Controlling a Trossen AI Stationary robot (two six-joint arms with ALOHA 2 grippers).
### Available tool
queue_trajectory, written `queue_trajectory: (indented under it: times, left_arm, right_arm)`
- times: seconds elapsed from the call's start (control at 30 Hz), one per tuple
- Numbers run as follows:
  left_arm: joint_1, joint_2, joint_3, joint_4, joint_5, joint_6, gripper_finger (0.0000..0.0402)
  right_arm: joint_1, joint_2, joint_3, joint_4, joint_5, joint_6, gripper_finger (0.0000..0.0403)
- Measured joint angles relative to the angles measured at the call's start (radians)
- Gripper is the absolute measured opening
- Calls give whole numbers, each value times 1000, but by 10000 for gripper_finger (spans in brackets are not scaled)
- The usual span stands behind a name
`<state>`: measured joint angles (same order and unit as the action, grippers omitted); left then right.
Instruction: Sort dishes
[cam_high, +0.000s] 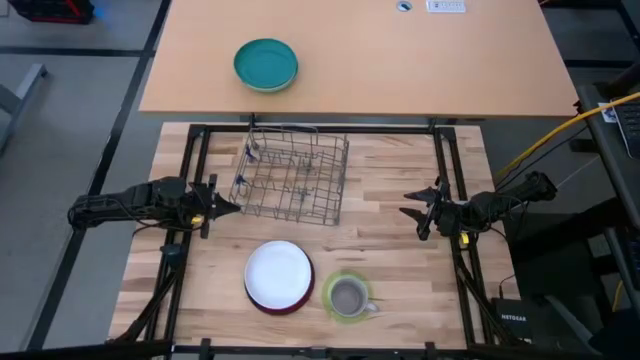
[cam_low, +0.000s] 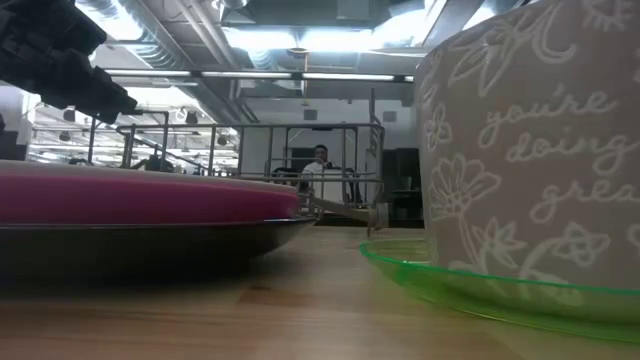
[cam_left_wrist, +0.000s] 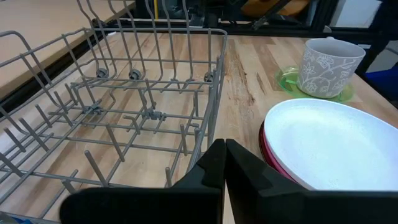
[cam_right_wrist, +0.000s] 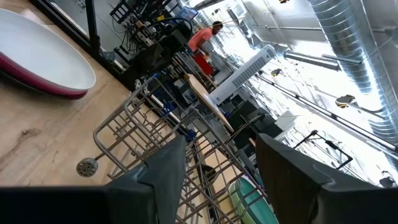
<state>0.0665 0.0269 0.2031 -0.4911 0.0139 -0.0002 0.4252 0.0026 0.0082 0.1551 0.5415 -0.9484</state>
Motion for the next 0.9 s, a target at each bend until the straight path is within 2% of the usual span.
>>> queue_trajectory:
  times: [0.7,0.9]
  left_arm:
    - [0,0,0,0,0,0,1]
    - [0,0,0,0,0,0,1]
  right_arm:
    - [0,0,0,0,0,0,198]
    - [0,0,0,0,0,-130,198]
